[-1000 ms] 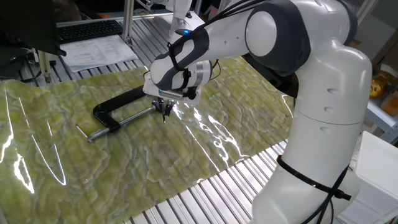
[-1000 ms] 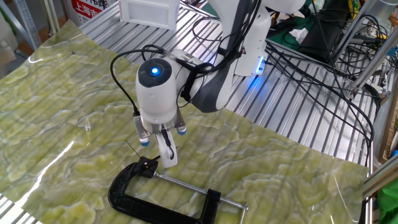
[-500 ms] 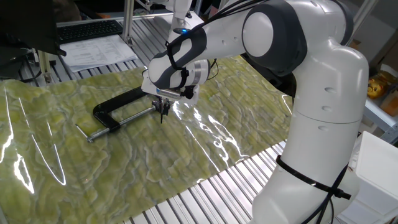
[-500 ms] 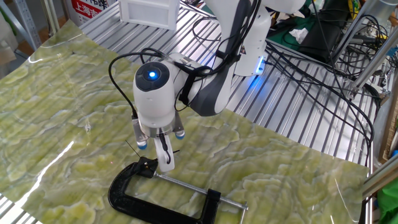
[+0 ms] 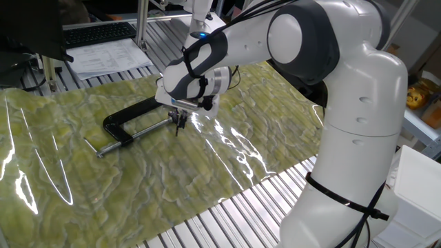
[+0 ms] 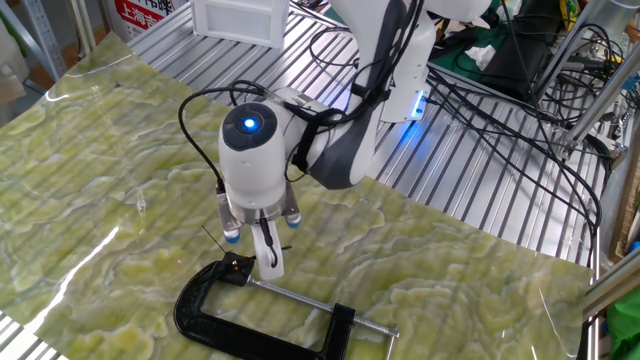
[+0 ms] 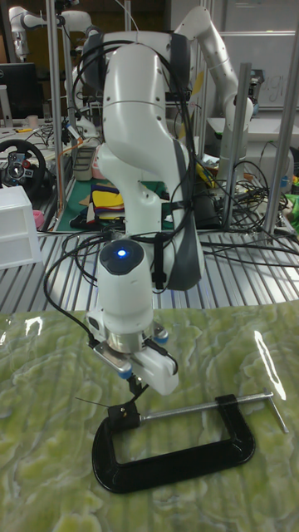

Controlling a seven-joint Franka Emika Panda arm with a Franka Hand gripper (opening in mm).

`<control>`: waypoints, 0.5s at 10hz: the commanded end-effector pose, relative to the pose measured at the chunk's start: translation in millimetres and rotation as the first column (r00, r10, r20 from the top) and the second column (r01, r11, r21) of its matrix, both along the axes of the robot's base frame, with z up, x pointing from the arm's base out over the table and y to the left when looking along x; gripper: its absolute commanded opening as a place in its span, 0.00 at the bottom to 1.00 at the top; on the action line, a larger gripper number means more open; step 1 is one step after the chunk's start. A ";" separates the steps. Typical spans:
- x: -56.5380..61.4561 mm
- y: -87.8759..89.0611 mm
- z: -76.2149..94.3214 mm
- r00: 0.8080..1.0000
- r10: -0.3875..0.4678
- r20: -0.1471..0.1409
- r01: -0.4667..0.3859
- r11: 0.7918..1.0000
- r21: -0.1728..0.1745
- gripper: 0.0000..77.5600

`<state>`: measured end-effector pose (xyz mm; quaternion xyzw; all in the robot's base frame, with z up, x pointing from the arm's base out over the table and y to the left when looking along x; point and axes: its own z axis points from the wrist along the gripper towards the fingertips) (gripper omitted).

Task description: Turn the hands of a clock

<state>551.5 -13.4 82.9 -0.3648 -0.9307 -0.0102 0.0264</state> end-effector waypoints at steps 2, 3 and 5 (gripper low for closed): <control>10.2 9.4 -0.8 1.000 -0.028 0.004 0.028 1.000 -0.008 0.00; 11.9 9.9 -0.5 0.999 -0.033 0.004 0.033 0.999 -0.008 0.00; 15.6 10.2 0.2 0.999 -0.042 0.003 0.042 0.999 -0.007 0.00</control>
